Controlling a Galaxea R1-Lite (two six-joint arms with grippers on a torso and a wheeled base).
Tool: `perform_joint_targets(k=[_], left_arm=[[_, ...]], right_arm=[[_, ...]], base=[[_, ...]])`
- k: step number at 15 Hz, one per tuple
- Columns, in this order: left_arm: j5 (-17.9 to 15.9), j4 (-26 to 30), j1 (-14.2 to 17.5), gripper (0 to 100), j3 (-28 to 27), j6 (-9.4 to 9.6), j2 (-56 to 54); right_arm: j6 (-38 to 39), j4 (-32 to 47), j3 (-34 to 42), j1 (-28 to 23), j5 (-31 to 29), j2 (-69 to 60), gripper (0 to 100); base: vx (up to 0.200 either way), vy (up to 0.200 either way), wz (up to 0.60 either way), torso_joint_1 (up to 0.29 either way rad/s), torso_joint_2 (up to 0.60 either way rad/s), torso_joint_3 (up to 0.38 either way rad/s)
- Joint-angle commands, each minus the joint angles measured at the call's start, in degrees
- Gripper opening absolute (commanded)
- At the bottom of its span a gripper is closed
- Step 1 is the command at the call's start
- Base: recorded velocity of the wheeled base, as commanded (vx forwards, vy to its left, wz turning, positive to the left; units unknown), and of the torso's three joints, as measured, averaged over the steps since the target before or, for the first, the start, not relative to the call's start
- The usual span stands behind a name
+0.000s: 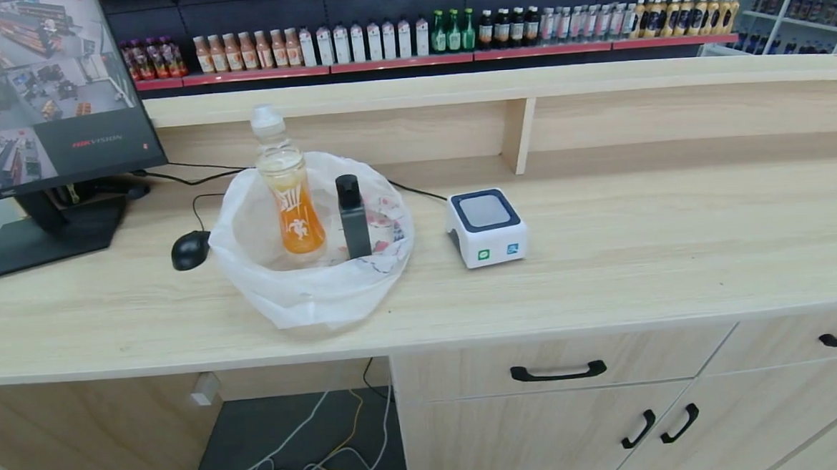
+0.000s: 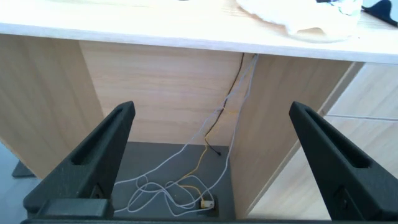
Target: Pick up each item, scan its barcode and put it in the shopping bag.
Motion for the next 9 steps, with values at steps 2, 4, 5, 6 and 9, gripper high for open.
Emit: perform_joint_targets(k=[2, 4, 5, 6, 9], left_arm=[[0.0, 0.0, 0.0, 100, 0.0, 0.07, 0.0], [0.0, -0.1, 0.0, 100, 0.0, -0.02, 0.0], [0.0, -0.1, 0.0, 100, 0.0, -0.02, 0.0], [0.0, -0.1, 0.0, 100, 0.0, -0.02, 0.0], [0.0, -0.1, 0.0, 100, 0.0, -0.02, 0.0]], right_arm=[[-0.2, 0.0, 0.0, 0.0, 0.0, 0.2, 100], [-0.3, 0.0, 0.0, 0.0, 0.0, 0.2, 100], [-0.3, 0.0, 0.0, 0.0, 0.0, 0.2, 100], [-0.3, 0.0, 0.0, 0.0, 0.1, 0.2, 100], [0.3, -0.1, 0.0, 0.0, 0.0, 0.2, 100]], base=[[0.000, -0.200, 0.00, 0.000, 0.00, 0.005], [0.000, -0.100, 0.00, 0.001, 0.00, 0.001], [0.000, 0.000, 0.00, 0.000, 0.00, 0.000], [0.000, 0.000, 0.00, 0.000, 0.00, 0.000], [0.000, 0.000, 0.00, 0.000, 0.00, 0.000]])
